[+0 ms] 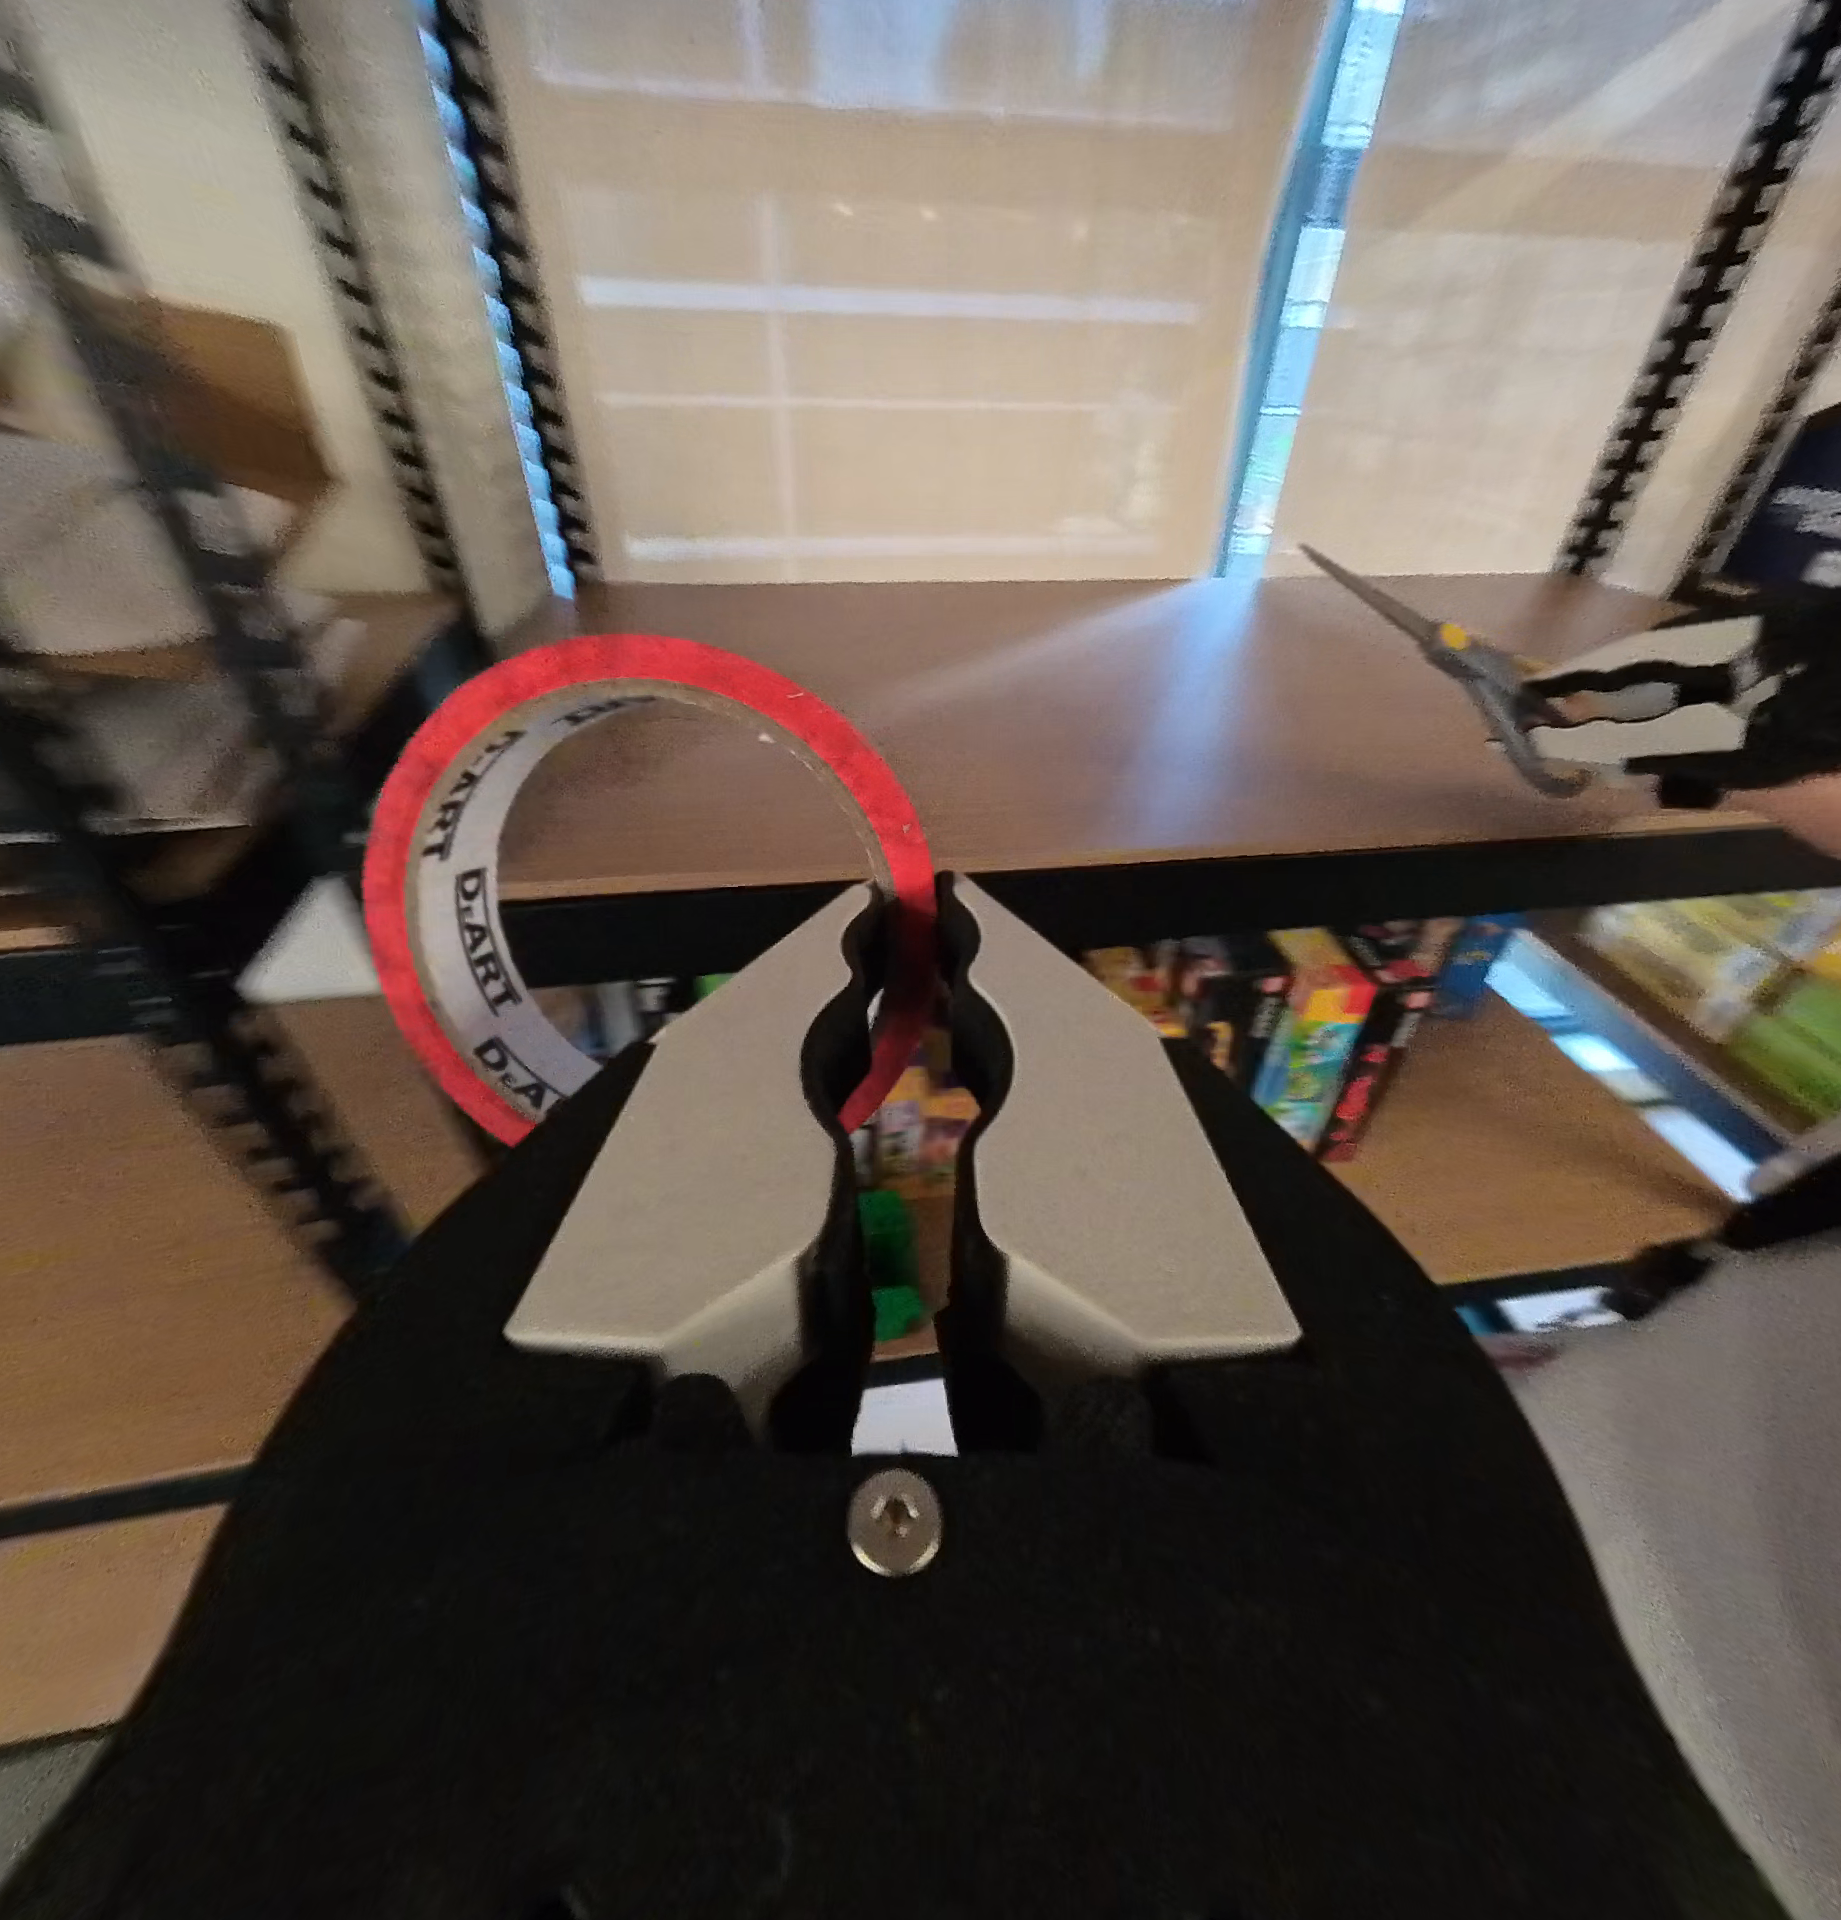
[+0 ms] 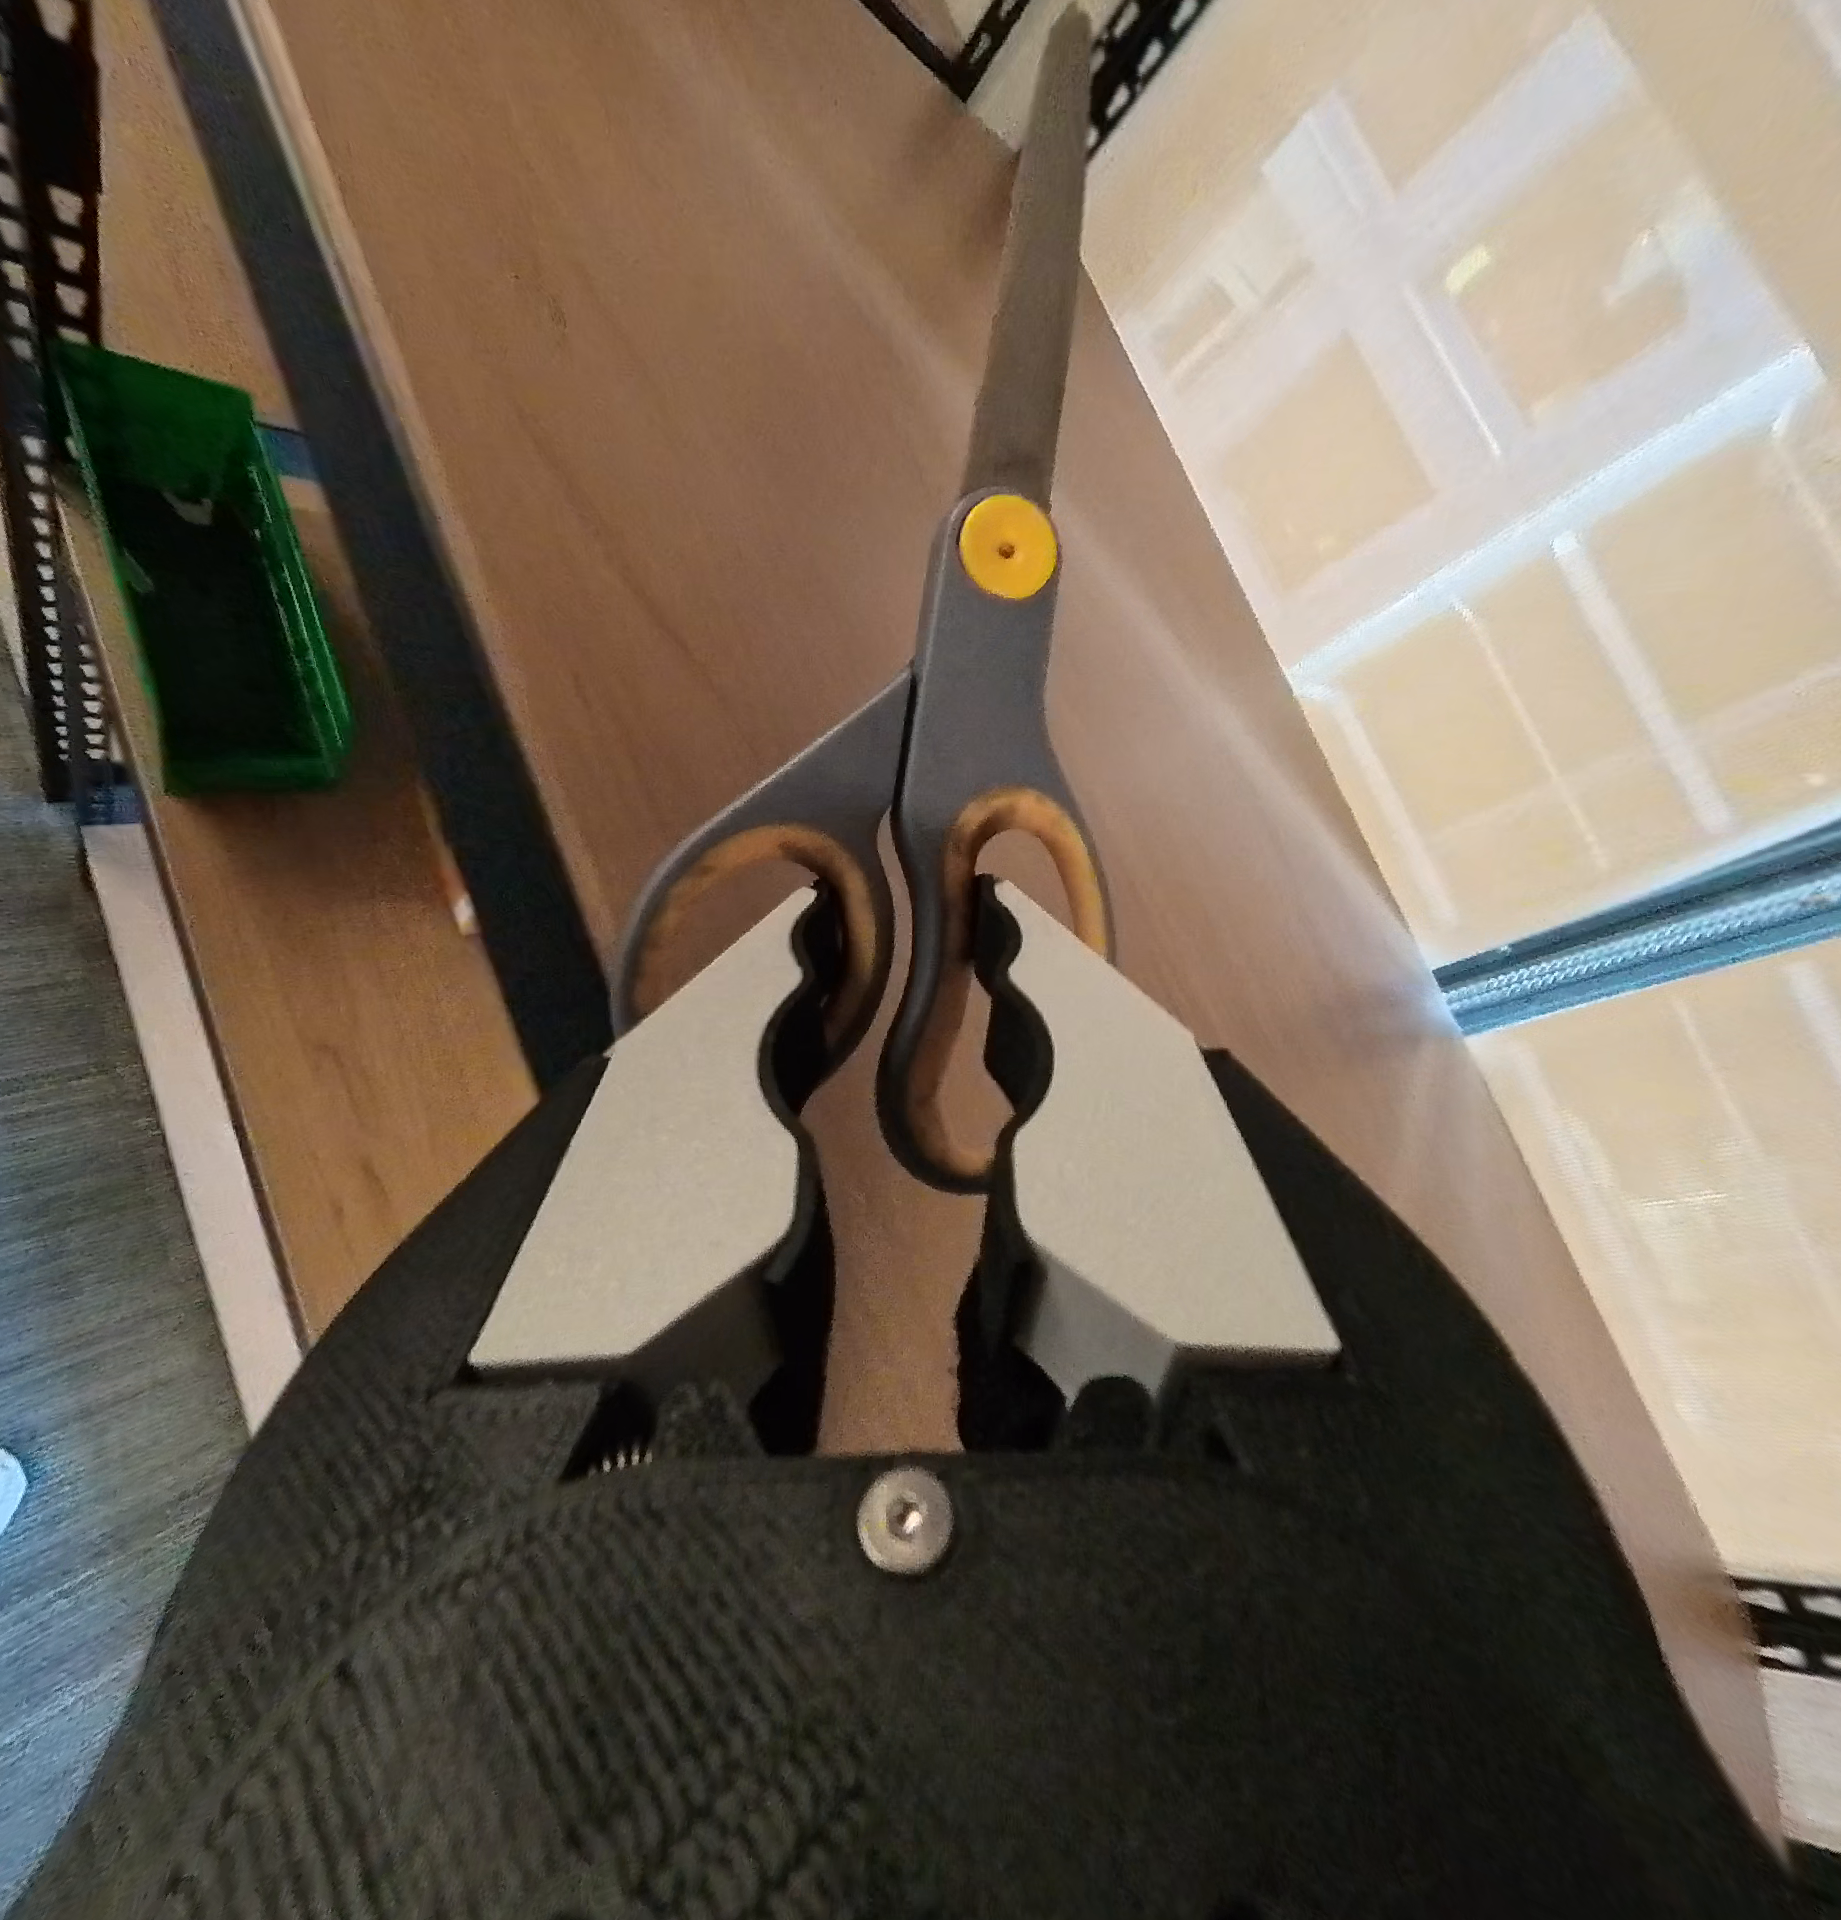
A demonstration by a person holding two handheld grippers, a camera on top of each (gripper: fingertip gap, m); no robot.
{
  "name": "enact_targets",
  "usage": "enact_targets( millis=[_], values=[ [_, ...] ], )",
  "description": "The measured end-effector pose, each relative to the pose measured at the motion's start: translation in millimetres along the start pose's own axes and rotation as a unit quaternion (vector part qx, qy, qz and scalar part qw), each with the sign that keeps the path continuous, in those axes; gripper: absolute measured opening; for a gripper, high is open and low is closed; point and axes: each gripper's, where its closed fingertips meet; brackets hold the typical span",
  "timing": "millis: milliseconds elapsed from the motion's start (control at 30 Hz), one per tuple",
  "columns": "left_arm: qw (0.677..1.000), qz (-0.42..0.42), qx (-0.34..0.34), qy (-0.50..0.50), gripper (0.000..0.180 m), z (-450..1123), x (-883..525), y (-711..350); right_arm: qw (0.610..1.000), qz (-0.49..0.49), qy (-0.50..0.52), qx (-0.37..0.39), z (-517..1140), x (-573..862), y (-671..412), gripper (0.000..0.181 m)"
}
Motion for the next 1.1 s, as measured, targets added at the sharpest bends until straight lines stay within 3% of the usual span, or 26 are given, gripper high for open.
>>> enact_targets(
  millis=[233,333,533,700,867,967,1100],
  values=[
    [0.995,0.07,-0.02,-0.073,0.006,-178.5,-103.9,47.2,0.988,0.033,0.13,-0.07,-42.8,-65.9,-39.2,0.024],
    [0.993,0.038,-0.058,-0.098,0.006,-251.3,-162.7,76.3,0.974,0.118,0.155,-0.118,-70.5,-93.7,-30.2,0.023],
    [0.994,-0.004,-0.037,-0.105,0.006,-347.4,-243.7,109.3,0.942,0.163,0.239,-0.173,-129.7,-133.8,-10.1,0.024],
    [0.996,-0.023,-0.021,-0.078,0.006,-355.6,-298.2,116.5,0.967,0.132,0.197,-0.098,-129.2,-201.7,-96.8,0.024],
    [0.995,0.004,-0.041,-0.087,0.006,-335.0,-370.9,125.3,0.998,0.018,0.062,0.016,-45.3,-294.6,-260.4,0.023],
    [0.994,-0.016,-0.048,-0.097,0.006,-333.5,-428.8,140.9,0.994,-0.037,-0.033,0.1,28.6,-367.4,-379.1,0.024],
    [0.982,-0.039,-0.064,-0.171,0.006,-371.6,-528.3,172.5,0.96,-0.074,-0.167,0.21,132.5,-480.2,-541.5,0.024]
  ],
)
Point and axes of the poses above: each gripper's, where its closed fingertips meet, z out along the fingers, y out of its underside, x = y × z across the jaws, and after that the axes turned 7 degrees about -x, right-handed
